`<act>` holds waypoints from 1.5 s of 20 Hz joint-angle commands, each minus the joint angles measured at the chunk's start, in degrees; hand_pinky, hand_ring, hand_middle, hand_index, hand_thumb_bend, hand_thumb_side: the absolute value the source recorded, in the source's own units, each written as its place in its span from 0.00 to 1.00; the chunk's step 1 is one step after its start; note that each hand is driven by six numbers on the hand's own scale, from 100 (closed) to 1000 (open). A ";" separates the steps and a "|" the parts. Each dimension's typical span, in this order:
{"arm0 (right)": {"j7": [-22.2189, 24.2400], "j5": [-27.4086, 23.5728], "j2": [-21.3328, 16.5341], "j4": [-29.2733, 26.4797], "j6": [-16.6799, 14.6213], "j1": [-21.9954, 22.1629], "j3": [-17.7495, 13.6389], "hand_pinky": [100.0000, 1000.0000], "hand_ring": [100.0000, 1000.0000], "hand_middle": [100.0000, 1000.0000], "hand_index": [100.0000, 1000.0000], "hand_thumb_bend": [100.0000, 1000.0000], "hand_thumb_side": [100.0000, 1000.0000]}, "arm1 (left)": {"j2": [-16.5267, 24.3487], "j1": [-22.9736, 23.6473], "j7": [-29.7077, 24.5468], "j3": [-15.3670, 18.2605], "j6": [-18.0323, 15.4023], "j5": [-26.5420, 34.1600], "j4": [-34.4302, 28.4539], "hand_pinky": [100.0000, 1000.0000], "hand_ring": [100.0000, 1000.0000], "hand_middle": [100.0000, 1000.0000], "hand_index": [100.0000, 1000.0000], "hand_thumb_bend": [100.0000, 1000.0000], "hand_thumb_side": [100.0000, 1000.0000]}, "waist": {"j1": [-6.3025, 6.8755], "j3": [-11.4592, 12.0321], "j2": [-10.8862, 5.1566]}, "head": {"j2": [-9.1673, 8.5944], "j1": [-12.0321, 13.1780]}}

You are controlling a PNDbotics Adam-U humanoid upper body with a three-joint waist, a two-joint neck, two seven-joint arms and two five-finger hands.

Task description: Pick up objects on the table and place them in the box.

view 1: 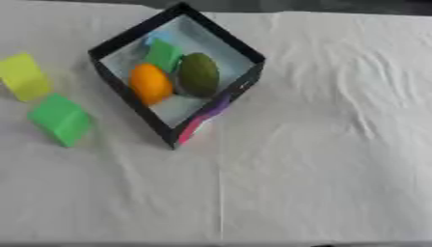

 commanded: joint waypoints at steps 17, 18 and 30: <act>0.23 1.85 -1.97 0.15 2.48 -1.28 1.00 1.00 0.70 0.67 0.89 0.00 0.59 | 2.17 -0.43 4.57 -6.73 -13.37 -8.27 0.52 0.83 0.80 0.74 0.75 0.31 0.25 | 1.15 -0.16 -2.36 | 0.65 1.69; 0.27 1.81 -2.03 0.07 2.47 -1.31 1.05 1.00 0.70 0.67 0.89 0.00 0.59 | 2.08 -0.59 5.38 -6.89 -13.40 -8.83 0.57 0.83 0.81 0.73 0.75 0.31 0.24 | 1.15 -0.19 -2.38 | 0.72 1.79; 0.69 1.98 -2.17 0.33 2.72 -1.36 1.38 1.00 0.69 0.66 0.88 0.00 0.59 | 0.53 -4.46 2.19 -8.98 -13.42 -12.38 0.93 0.89 0.86 0.77 0.78 0.22 0.22 | 1.26 -0.37 -2.62 | 0.91 2.10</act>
